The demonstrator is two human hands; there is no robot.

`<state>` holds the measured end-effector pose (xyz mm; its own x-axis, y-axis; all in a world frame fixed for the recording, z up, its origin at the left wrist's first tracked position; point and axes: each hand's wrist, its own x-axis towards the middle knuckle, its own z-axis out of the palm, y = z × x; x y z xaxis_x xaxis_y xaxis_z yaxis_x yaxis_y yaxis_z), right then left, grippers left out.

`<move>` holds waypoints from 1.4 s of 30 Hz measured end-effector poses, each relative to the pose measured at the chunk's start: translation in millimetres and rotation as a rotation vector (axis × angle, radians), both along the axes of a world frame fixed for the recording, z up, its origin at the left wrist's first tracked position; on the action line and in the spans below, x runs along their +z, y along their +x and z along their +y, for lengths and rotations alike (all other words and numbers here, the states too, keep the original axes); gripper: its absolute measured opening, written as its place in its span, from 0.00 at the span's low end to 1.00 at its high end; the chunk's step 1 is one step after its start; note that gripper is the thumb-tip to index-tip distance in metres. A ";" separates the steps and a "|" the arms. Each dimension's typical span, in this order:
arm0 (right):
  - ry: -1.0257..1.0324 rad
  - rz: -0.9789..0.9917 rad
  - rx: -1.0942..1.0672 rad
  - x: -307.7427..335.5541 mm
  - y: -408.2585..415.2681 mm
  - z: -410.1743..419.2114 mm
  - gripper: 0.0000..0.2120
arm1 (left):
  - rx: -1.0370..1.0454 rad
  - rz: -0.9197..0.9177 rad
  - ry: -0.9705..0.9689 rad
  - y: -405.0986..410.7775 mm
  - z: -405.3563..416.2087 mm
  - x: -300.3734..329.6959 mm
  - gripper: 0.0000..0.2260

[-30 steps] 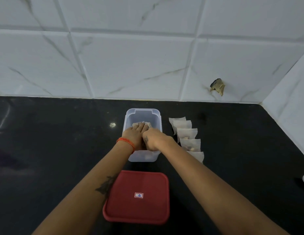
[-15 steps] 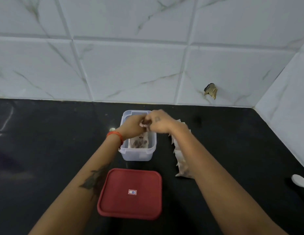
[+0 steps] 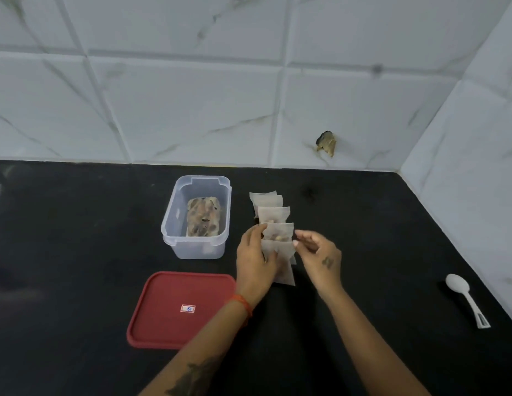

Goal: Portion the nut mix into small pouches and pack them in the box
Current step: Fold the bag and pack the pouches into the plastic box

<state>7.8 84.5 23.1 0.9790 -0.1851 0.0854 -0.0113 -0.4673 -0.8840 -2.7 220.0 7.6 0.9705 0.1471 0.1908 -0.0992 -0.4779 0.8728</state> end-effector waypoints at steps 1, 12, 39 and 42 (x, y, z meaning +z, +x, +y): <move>-0.015 0.030 -0.046 -8.3 -4.4 -2.3 0.11 | 0.035 0.026 0.021 -5.9 -2.7 -4.8 0.25; 0.112 0.245 -0.041 -25.9 -12.2 3.8 0.09 | 0.099 0.216 -0.053 -12.8 -13.0 -23.3 0.13; 0.156 0.083 0.045 41.9 26.2 48.1 0.11 | 0.181 0.049 -0.027 21.2 31.1 64.8 0.11; 0.134 0.042 0.121 62.9 44.4 85.4 0.11 | 0.253 -0.016 -0.021 31.1 67.5 87.1 0.13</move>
<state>52.2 170.0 86.0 0.9970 -0.0730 0.0267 -0.0001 -0.3453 -0.9385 28.4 287.5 94.7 0.8992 0.3893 0.1997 0.0079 -0.4709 0.8821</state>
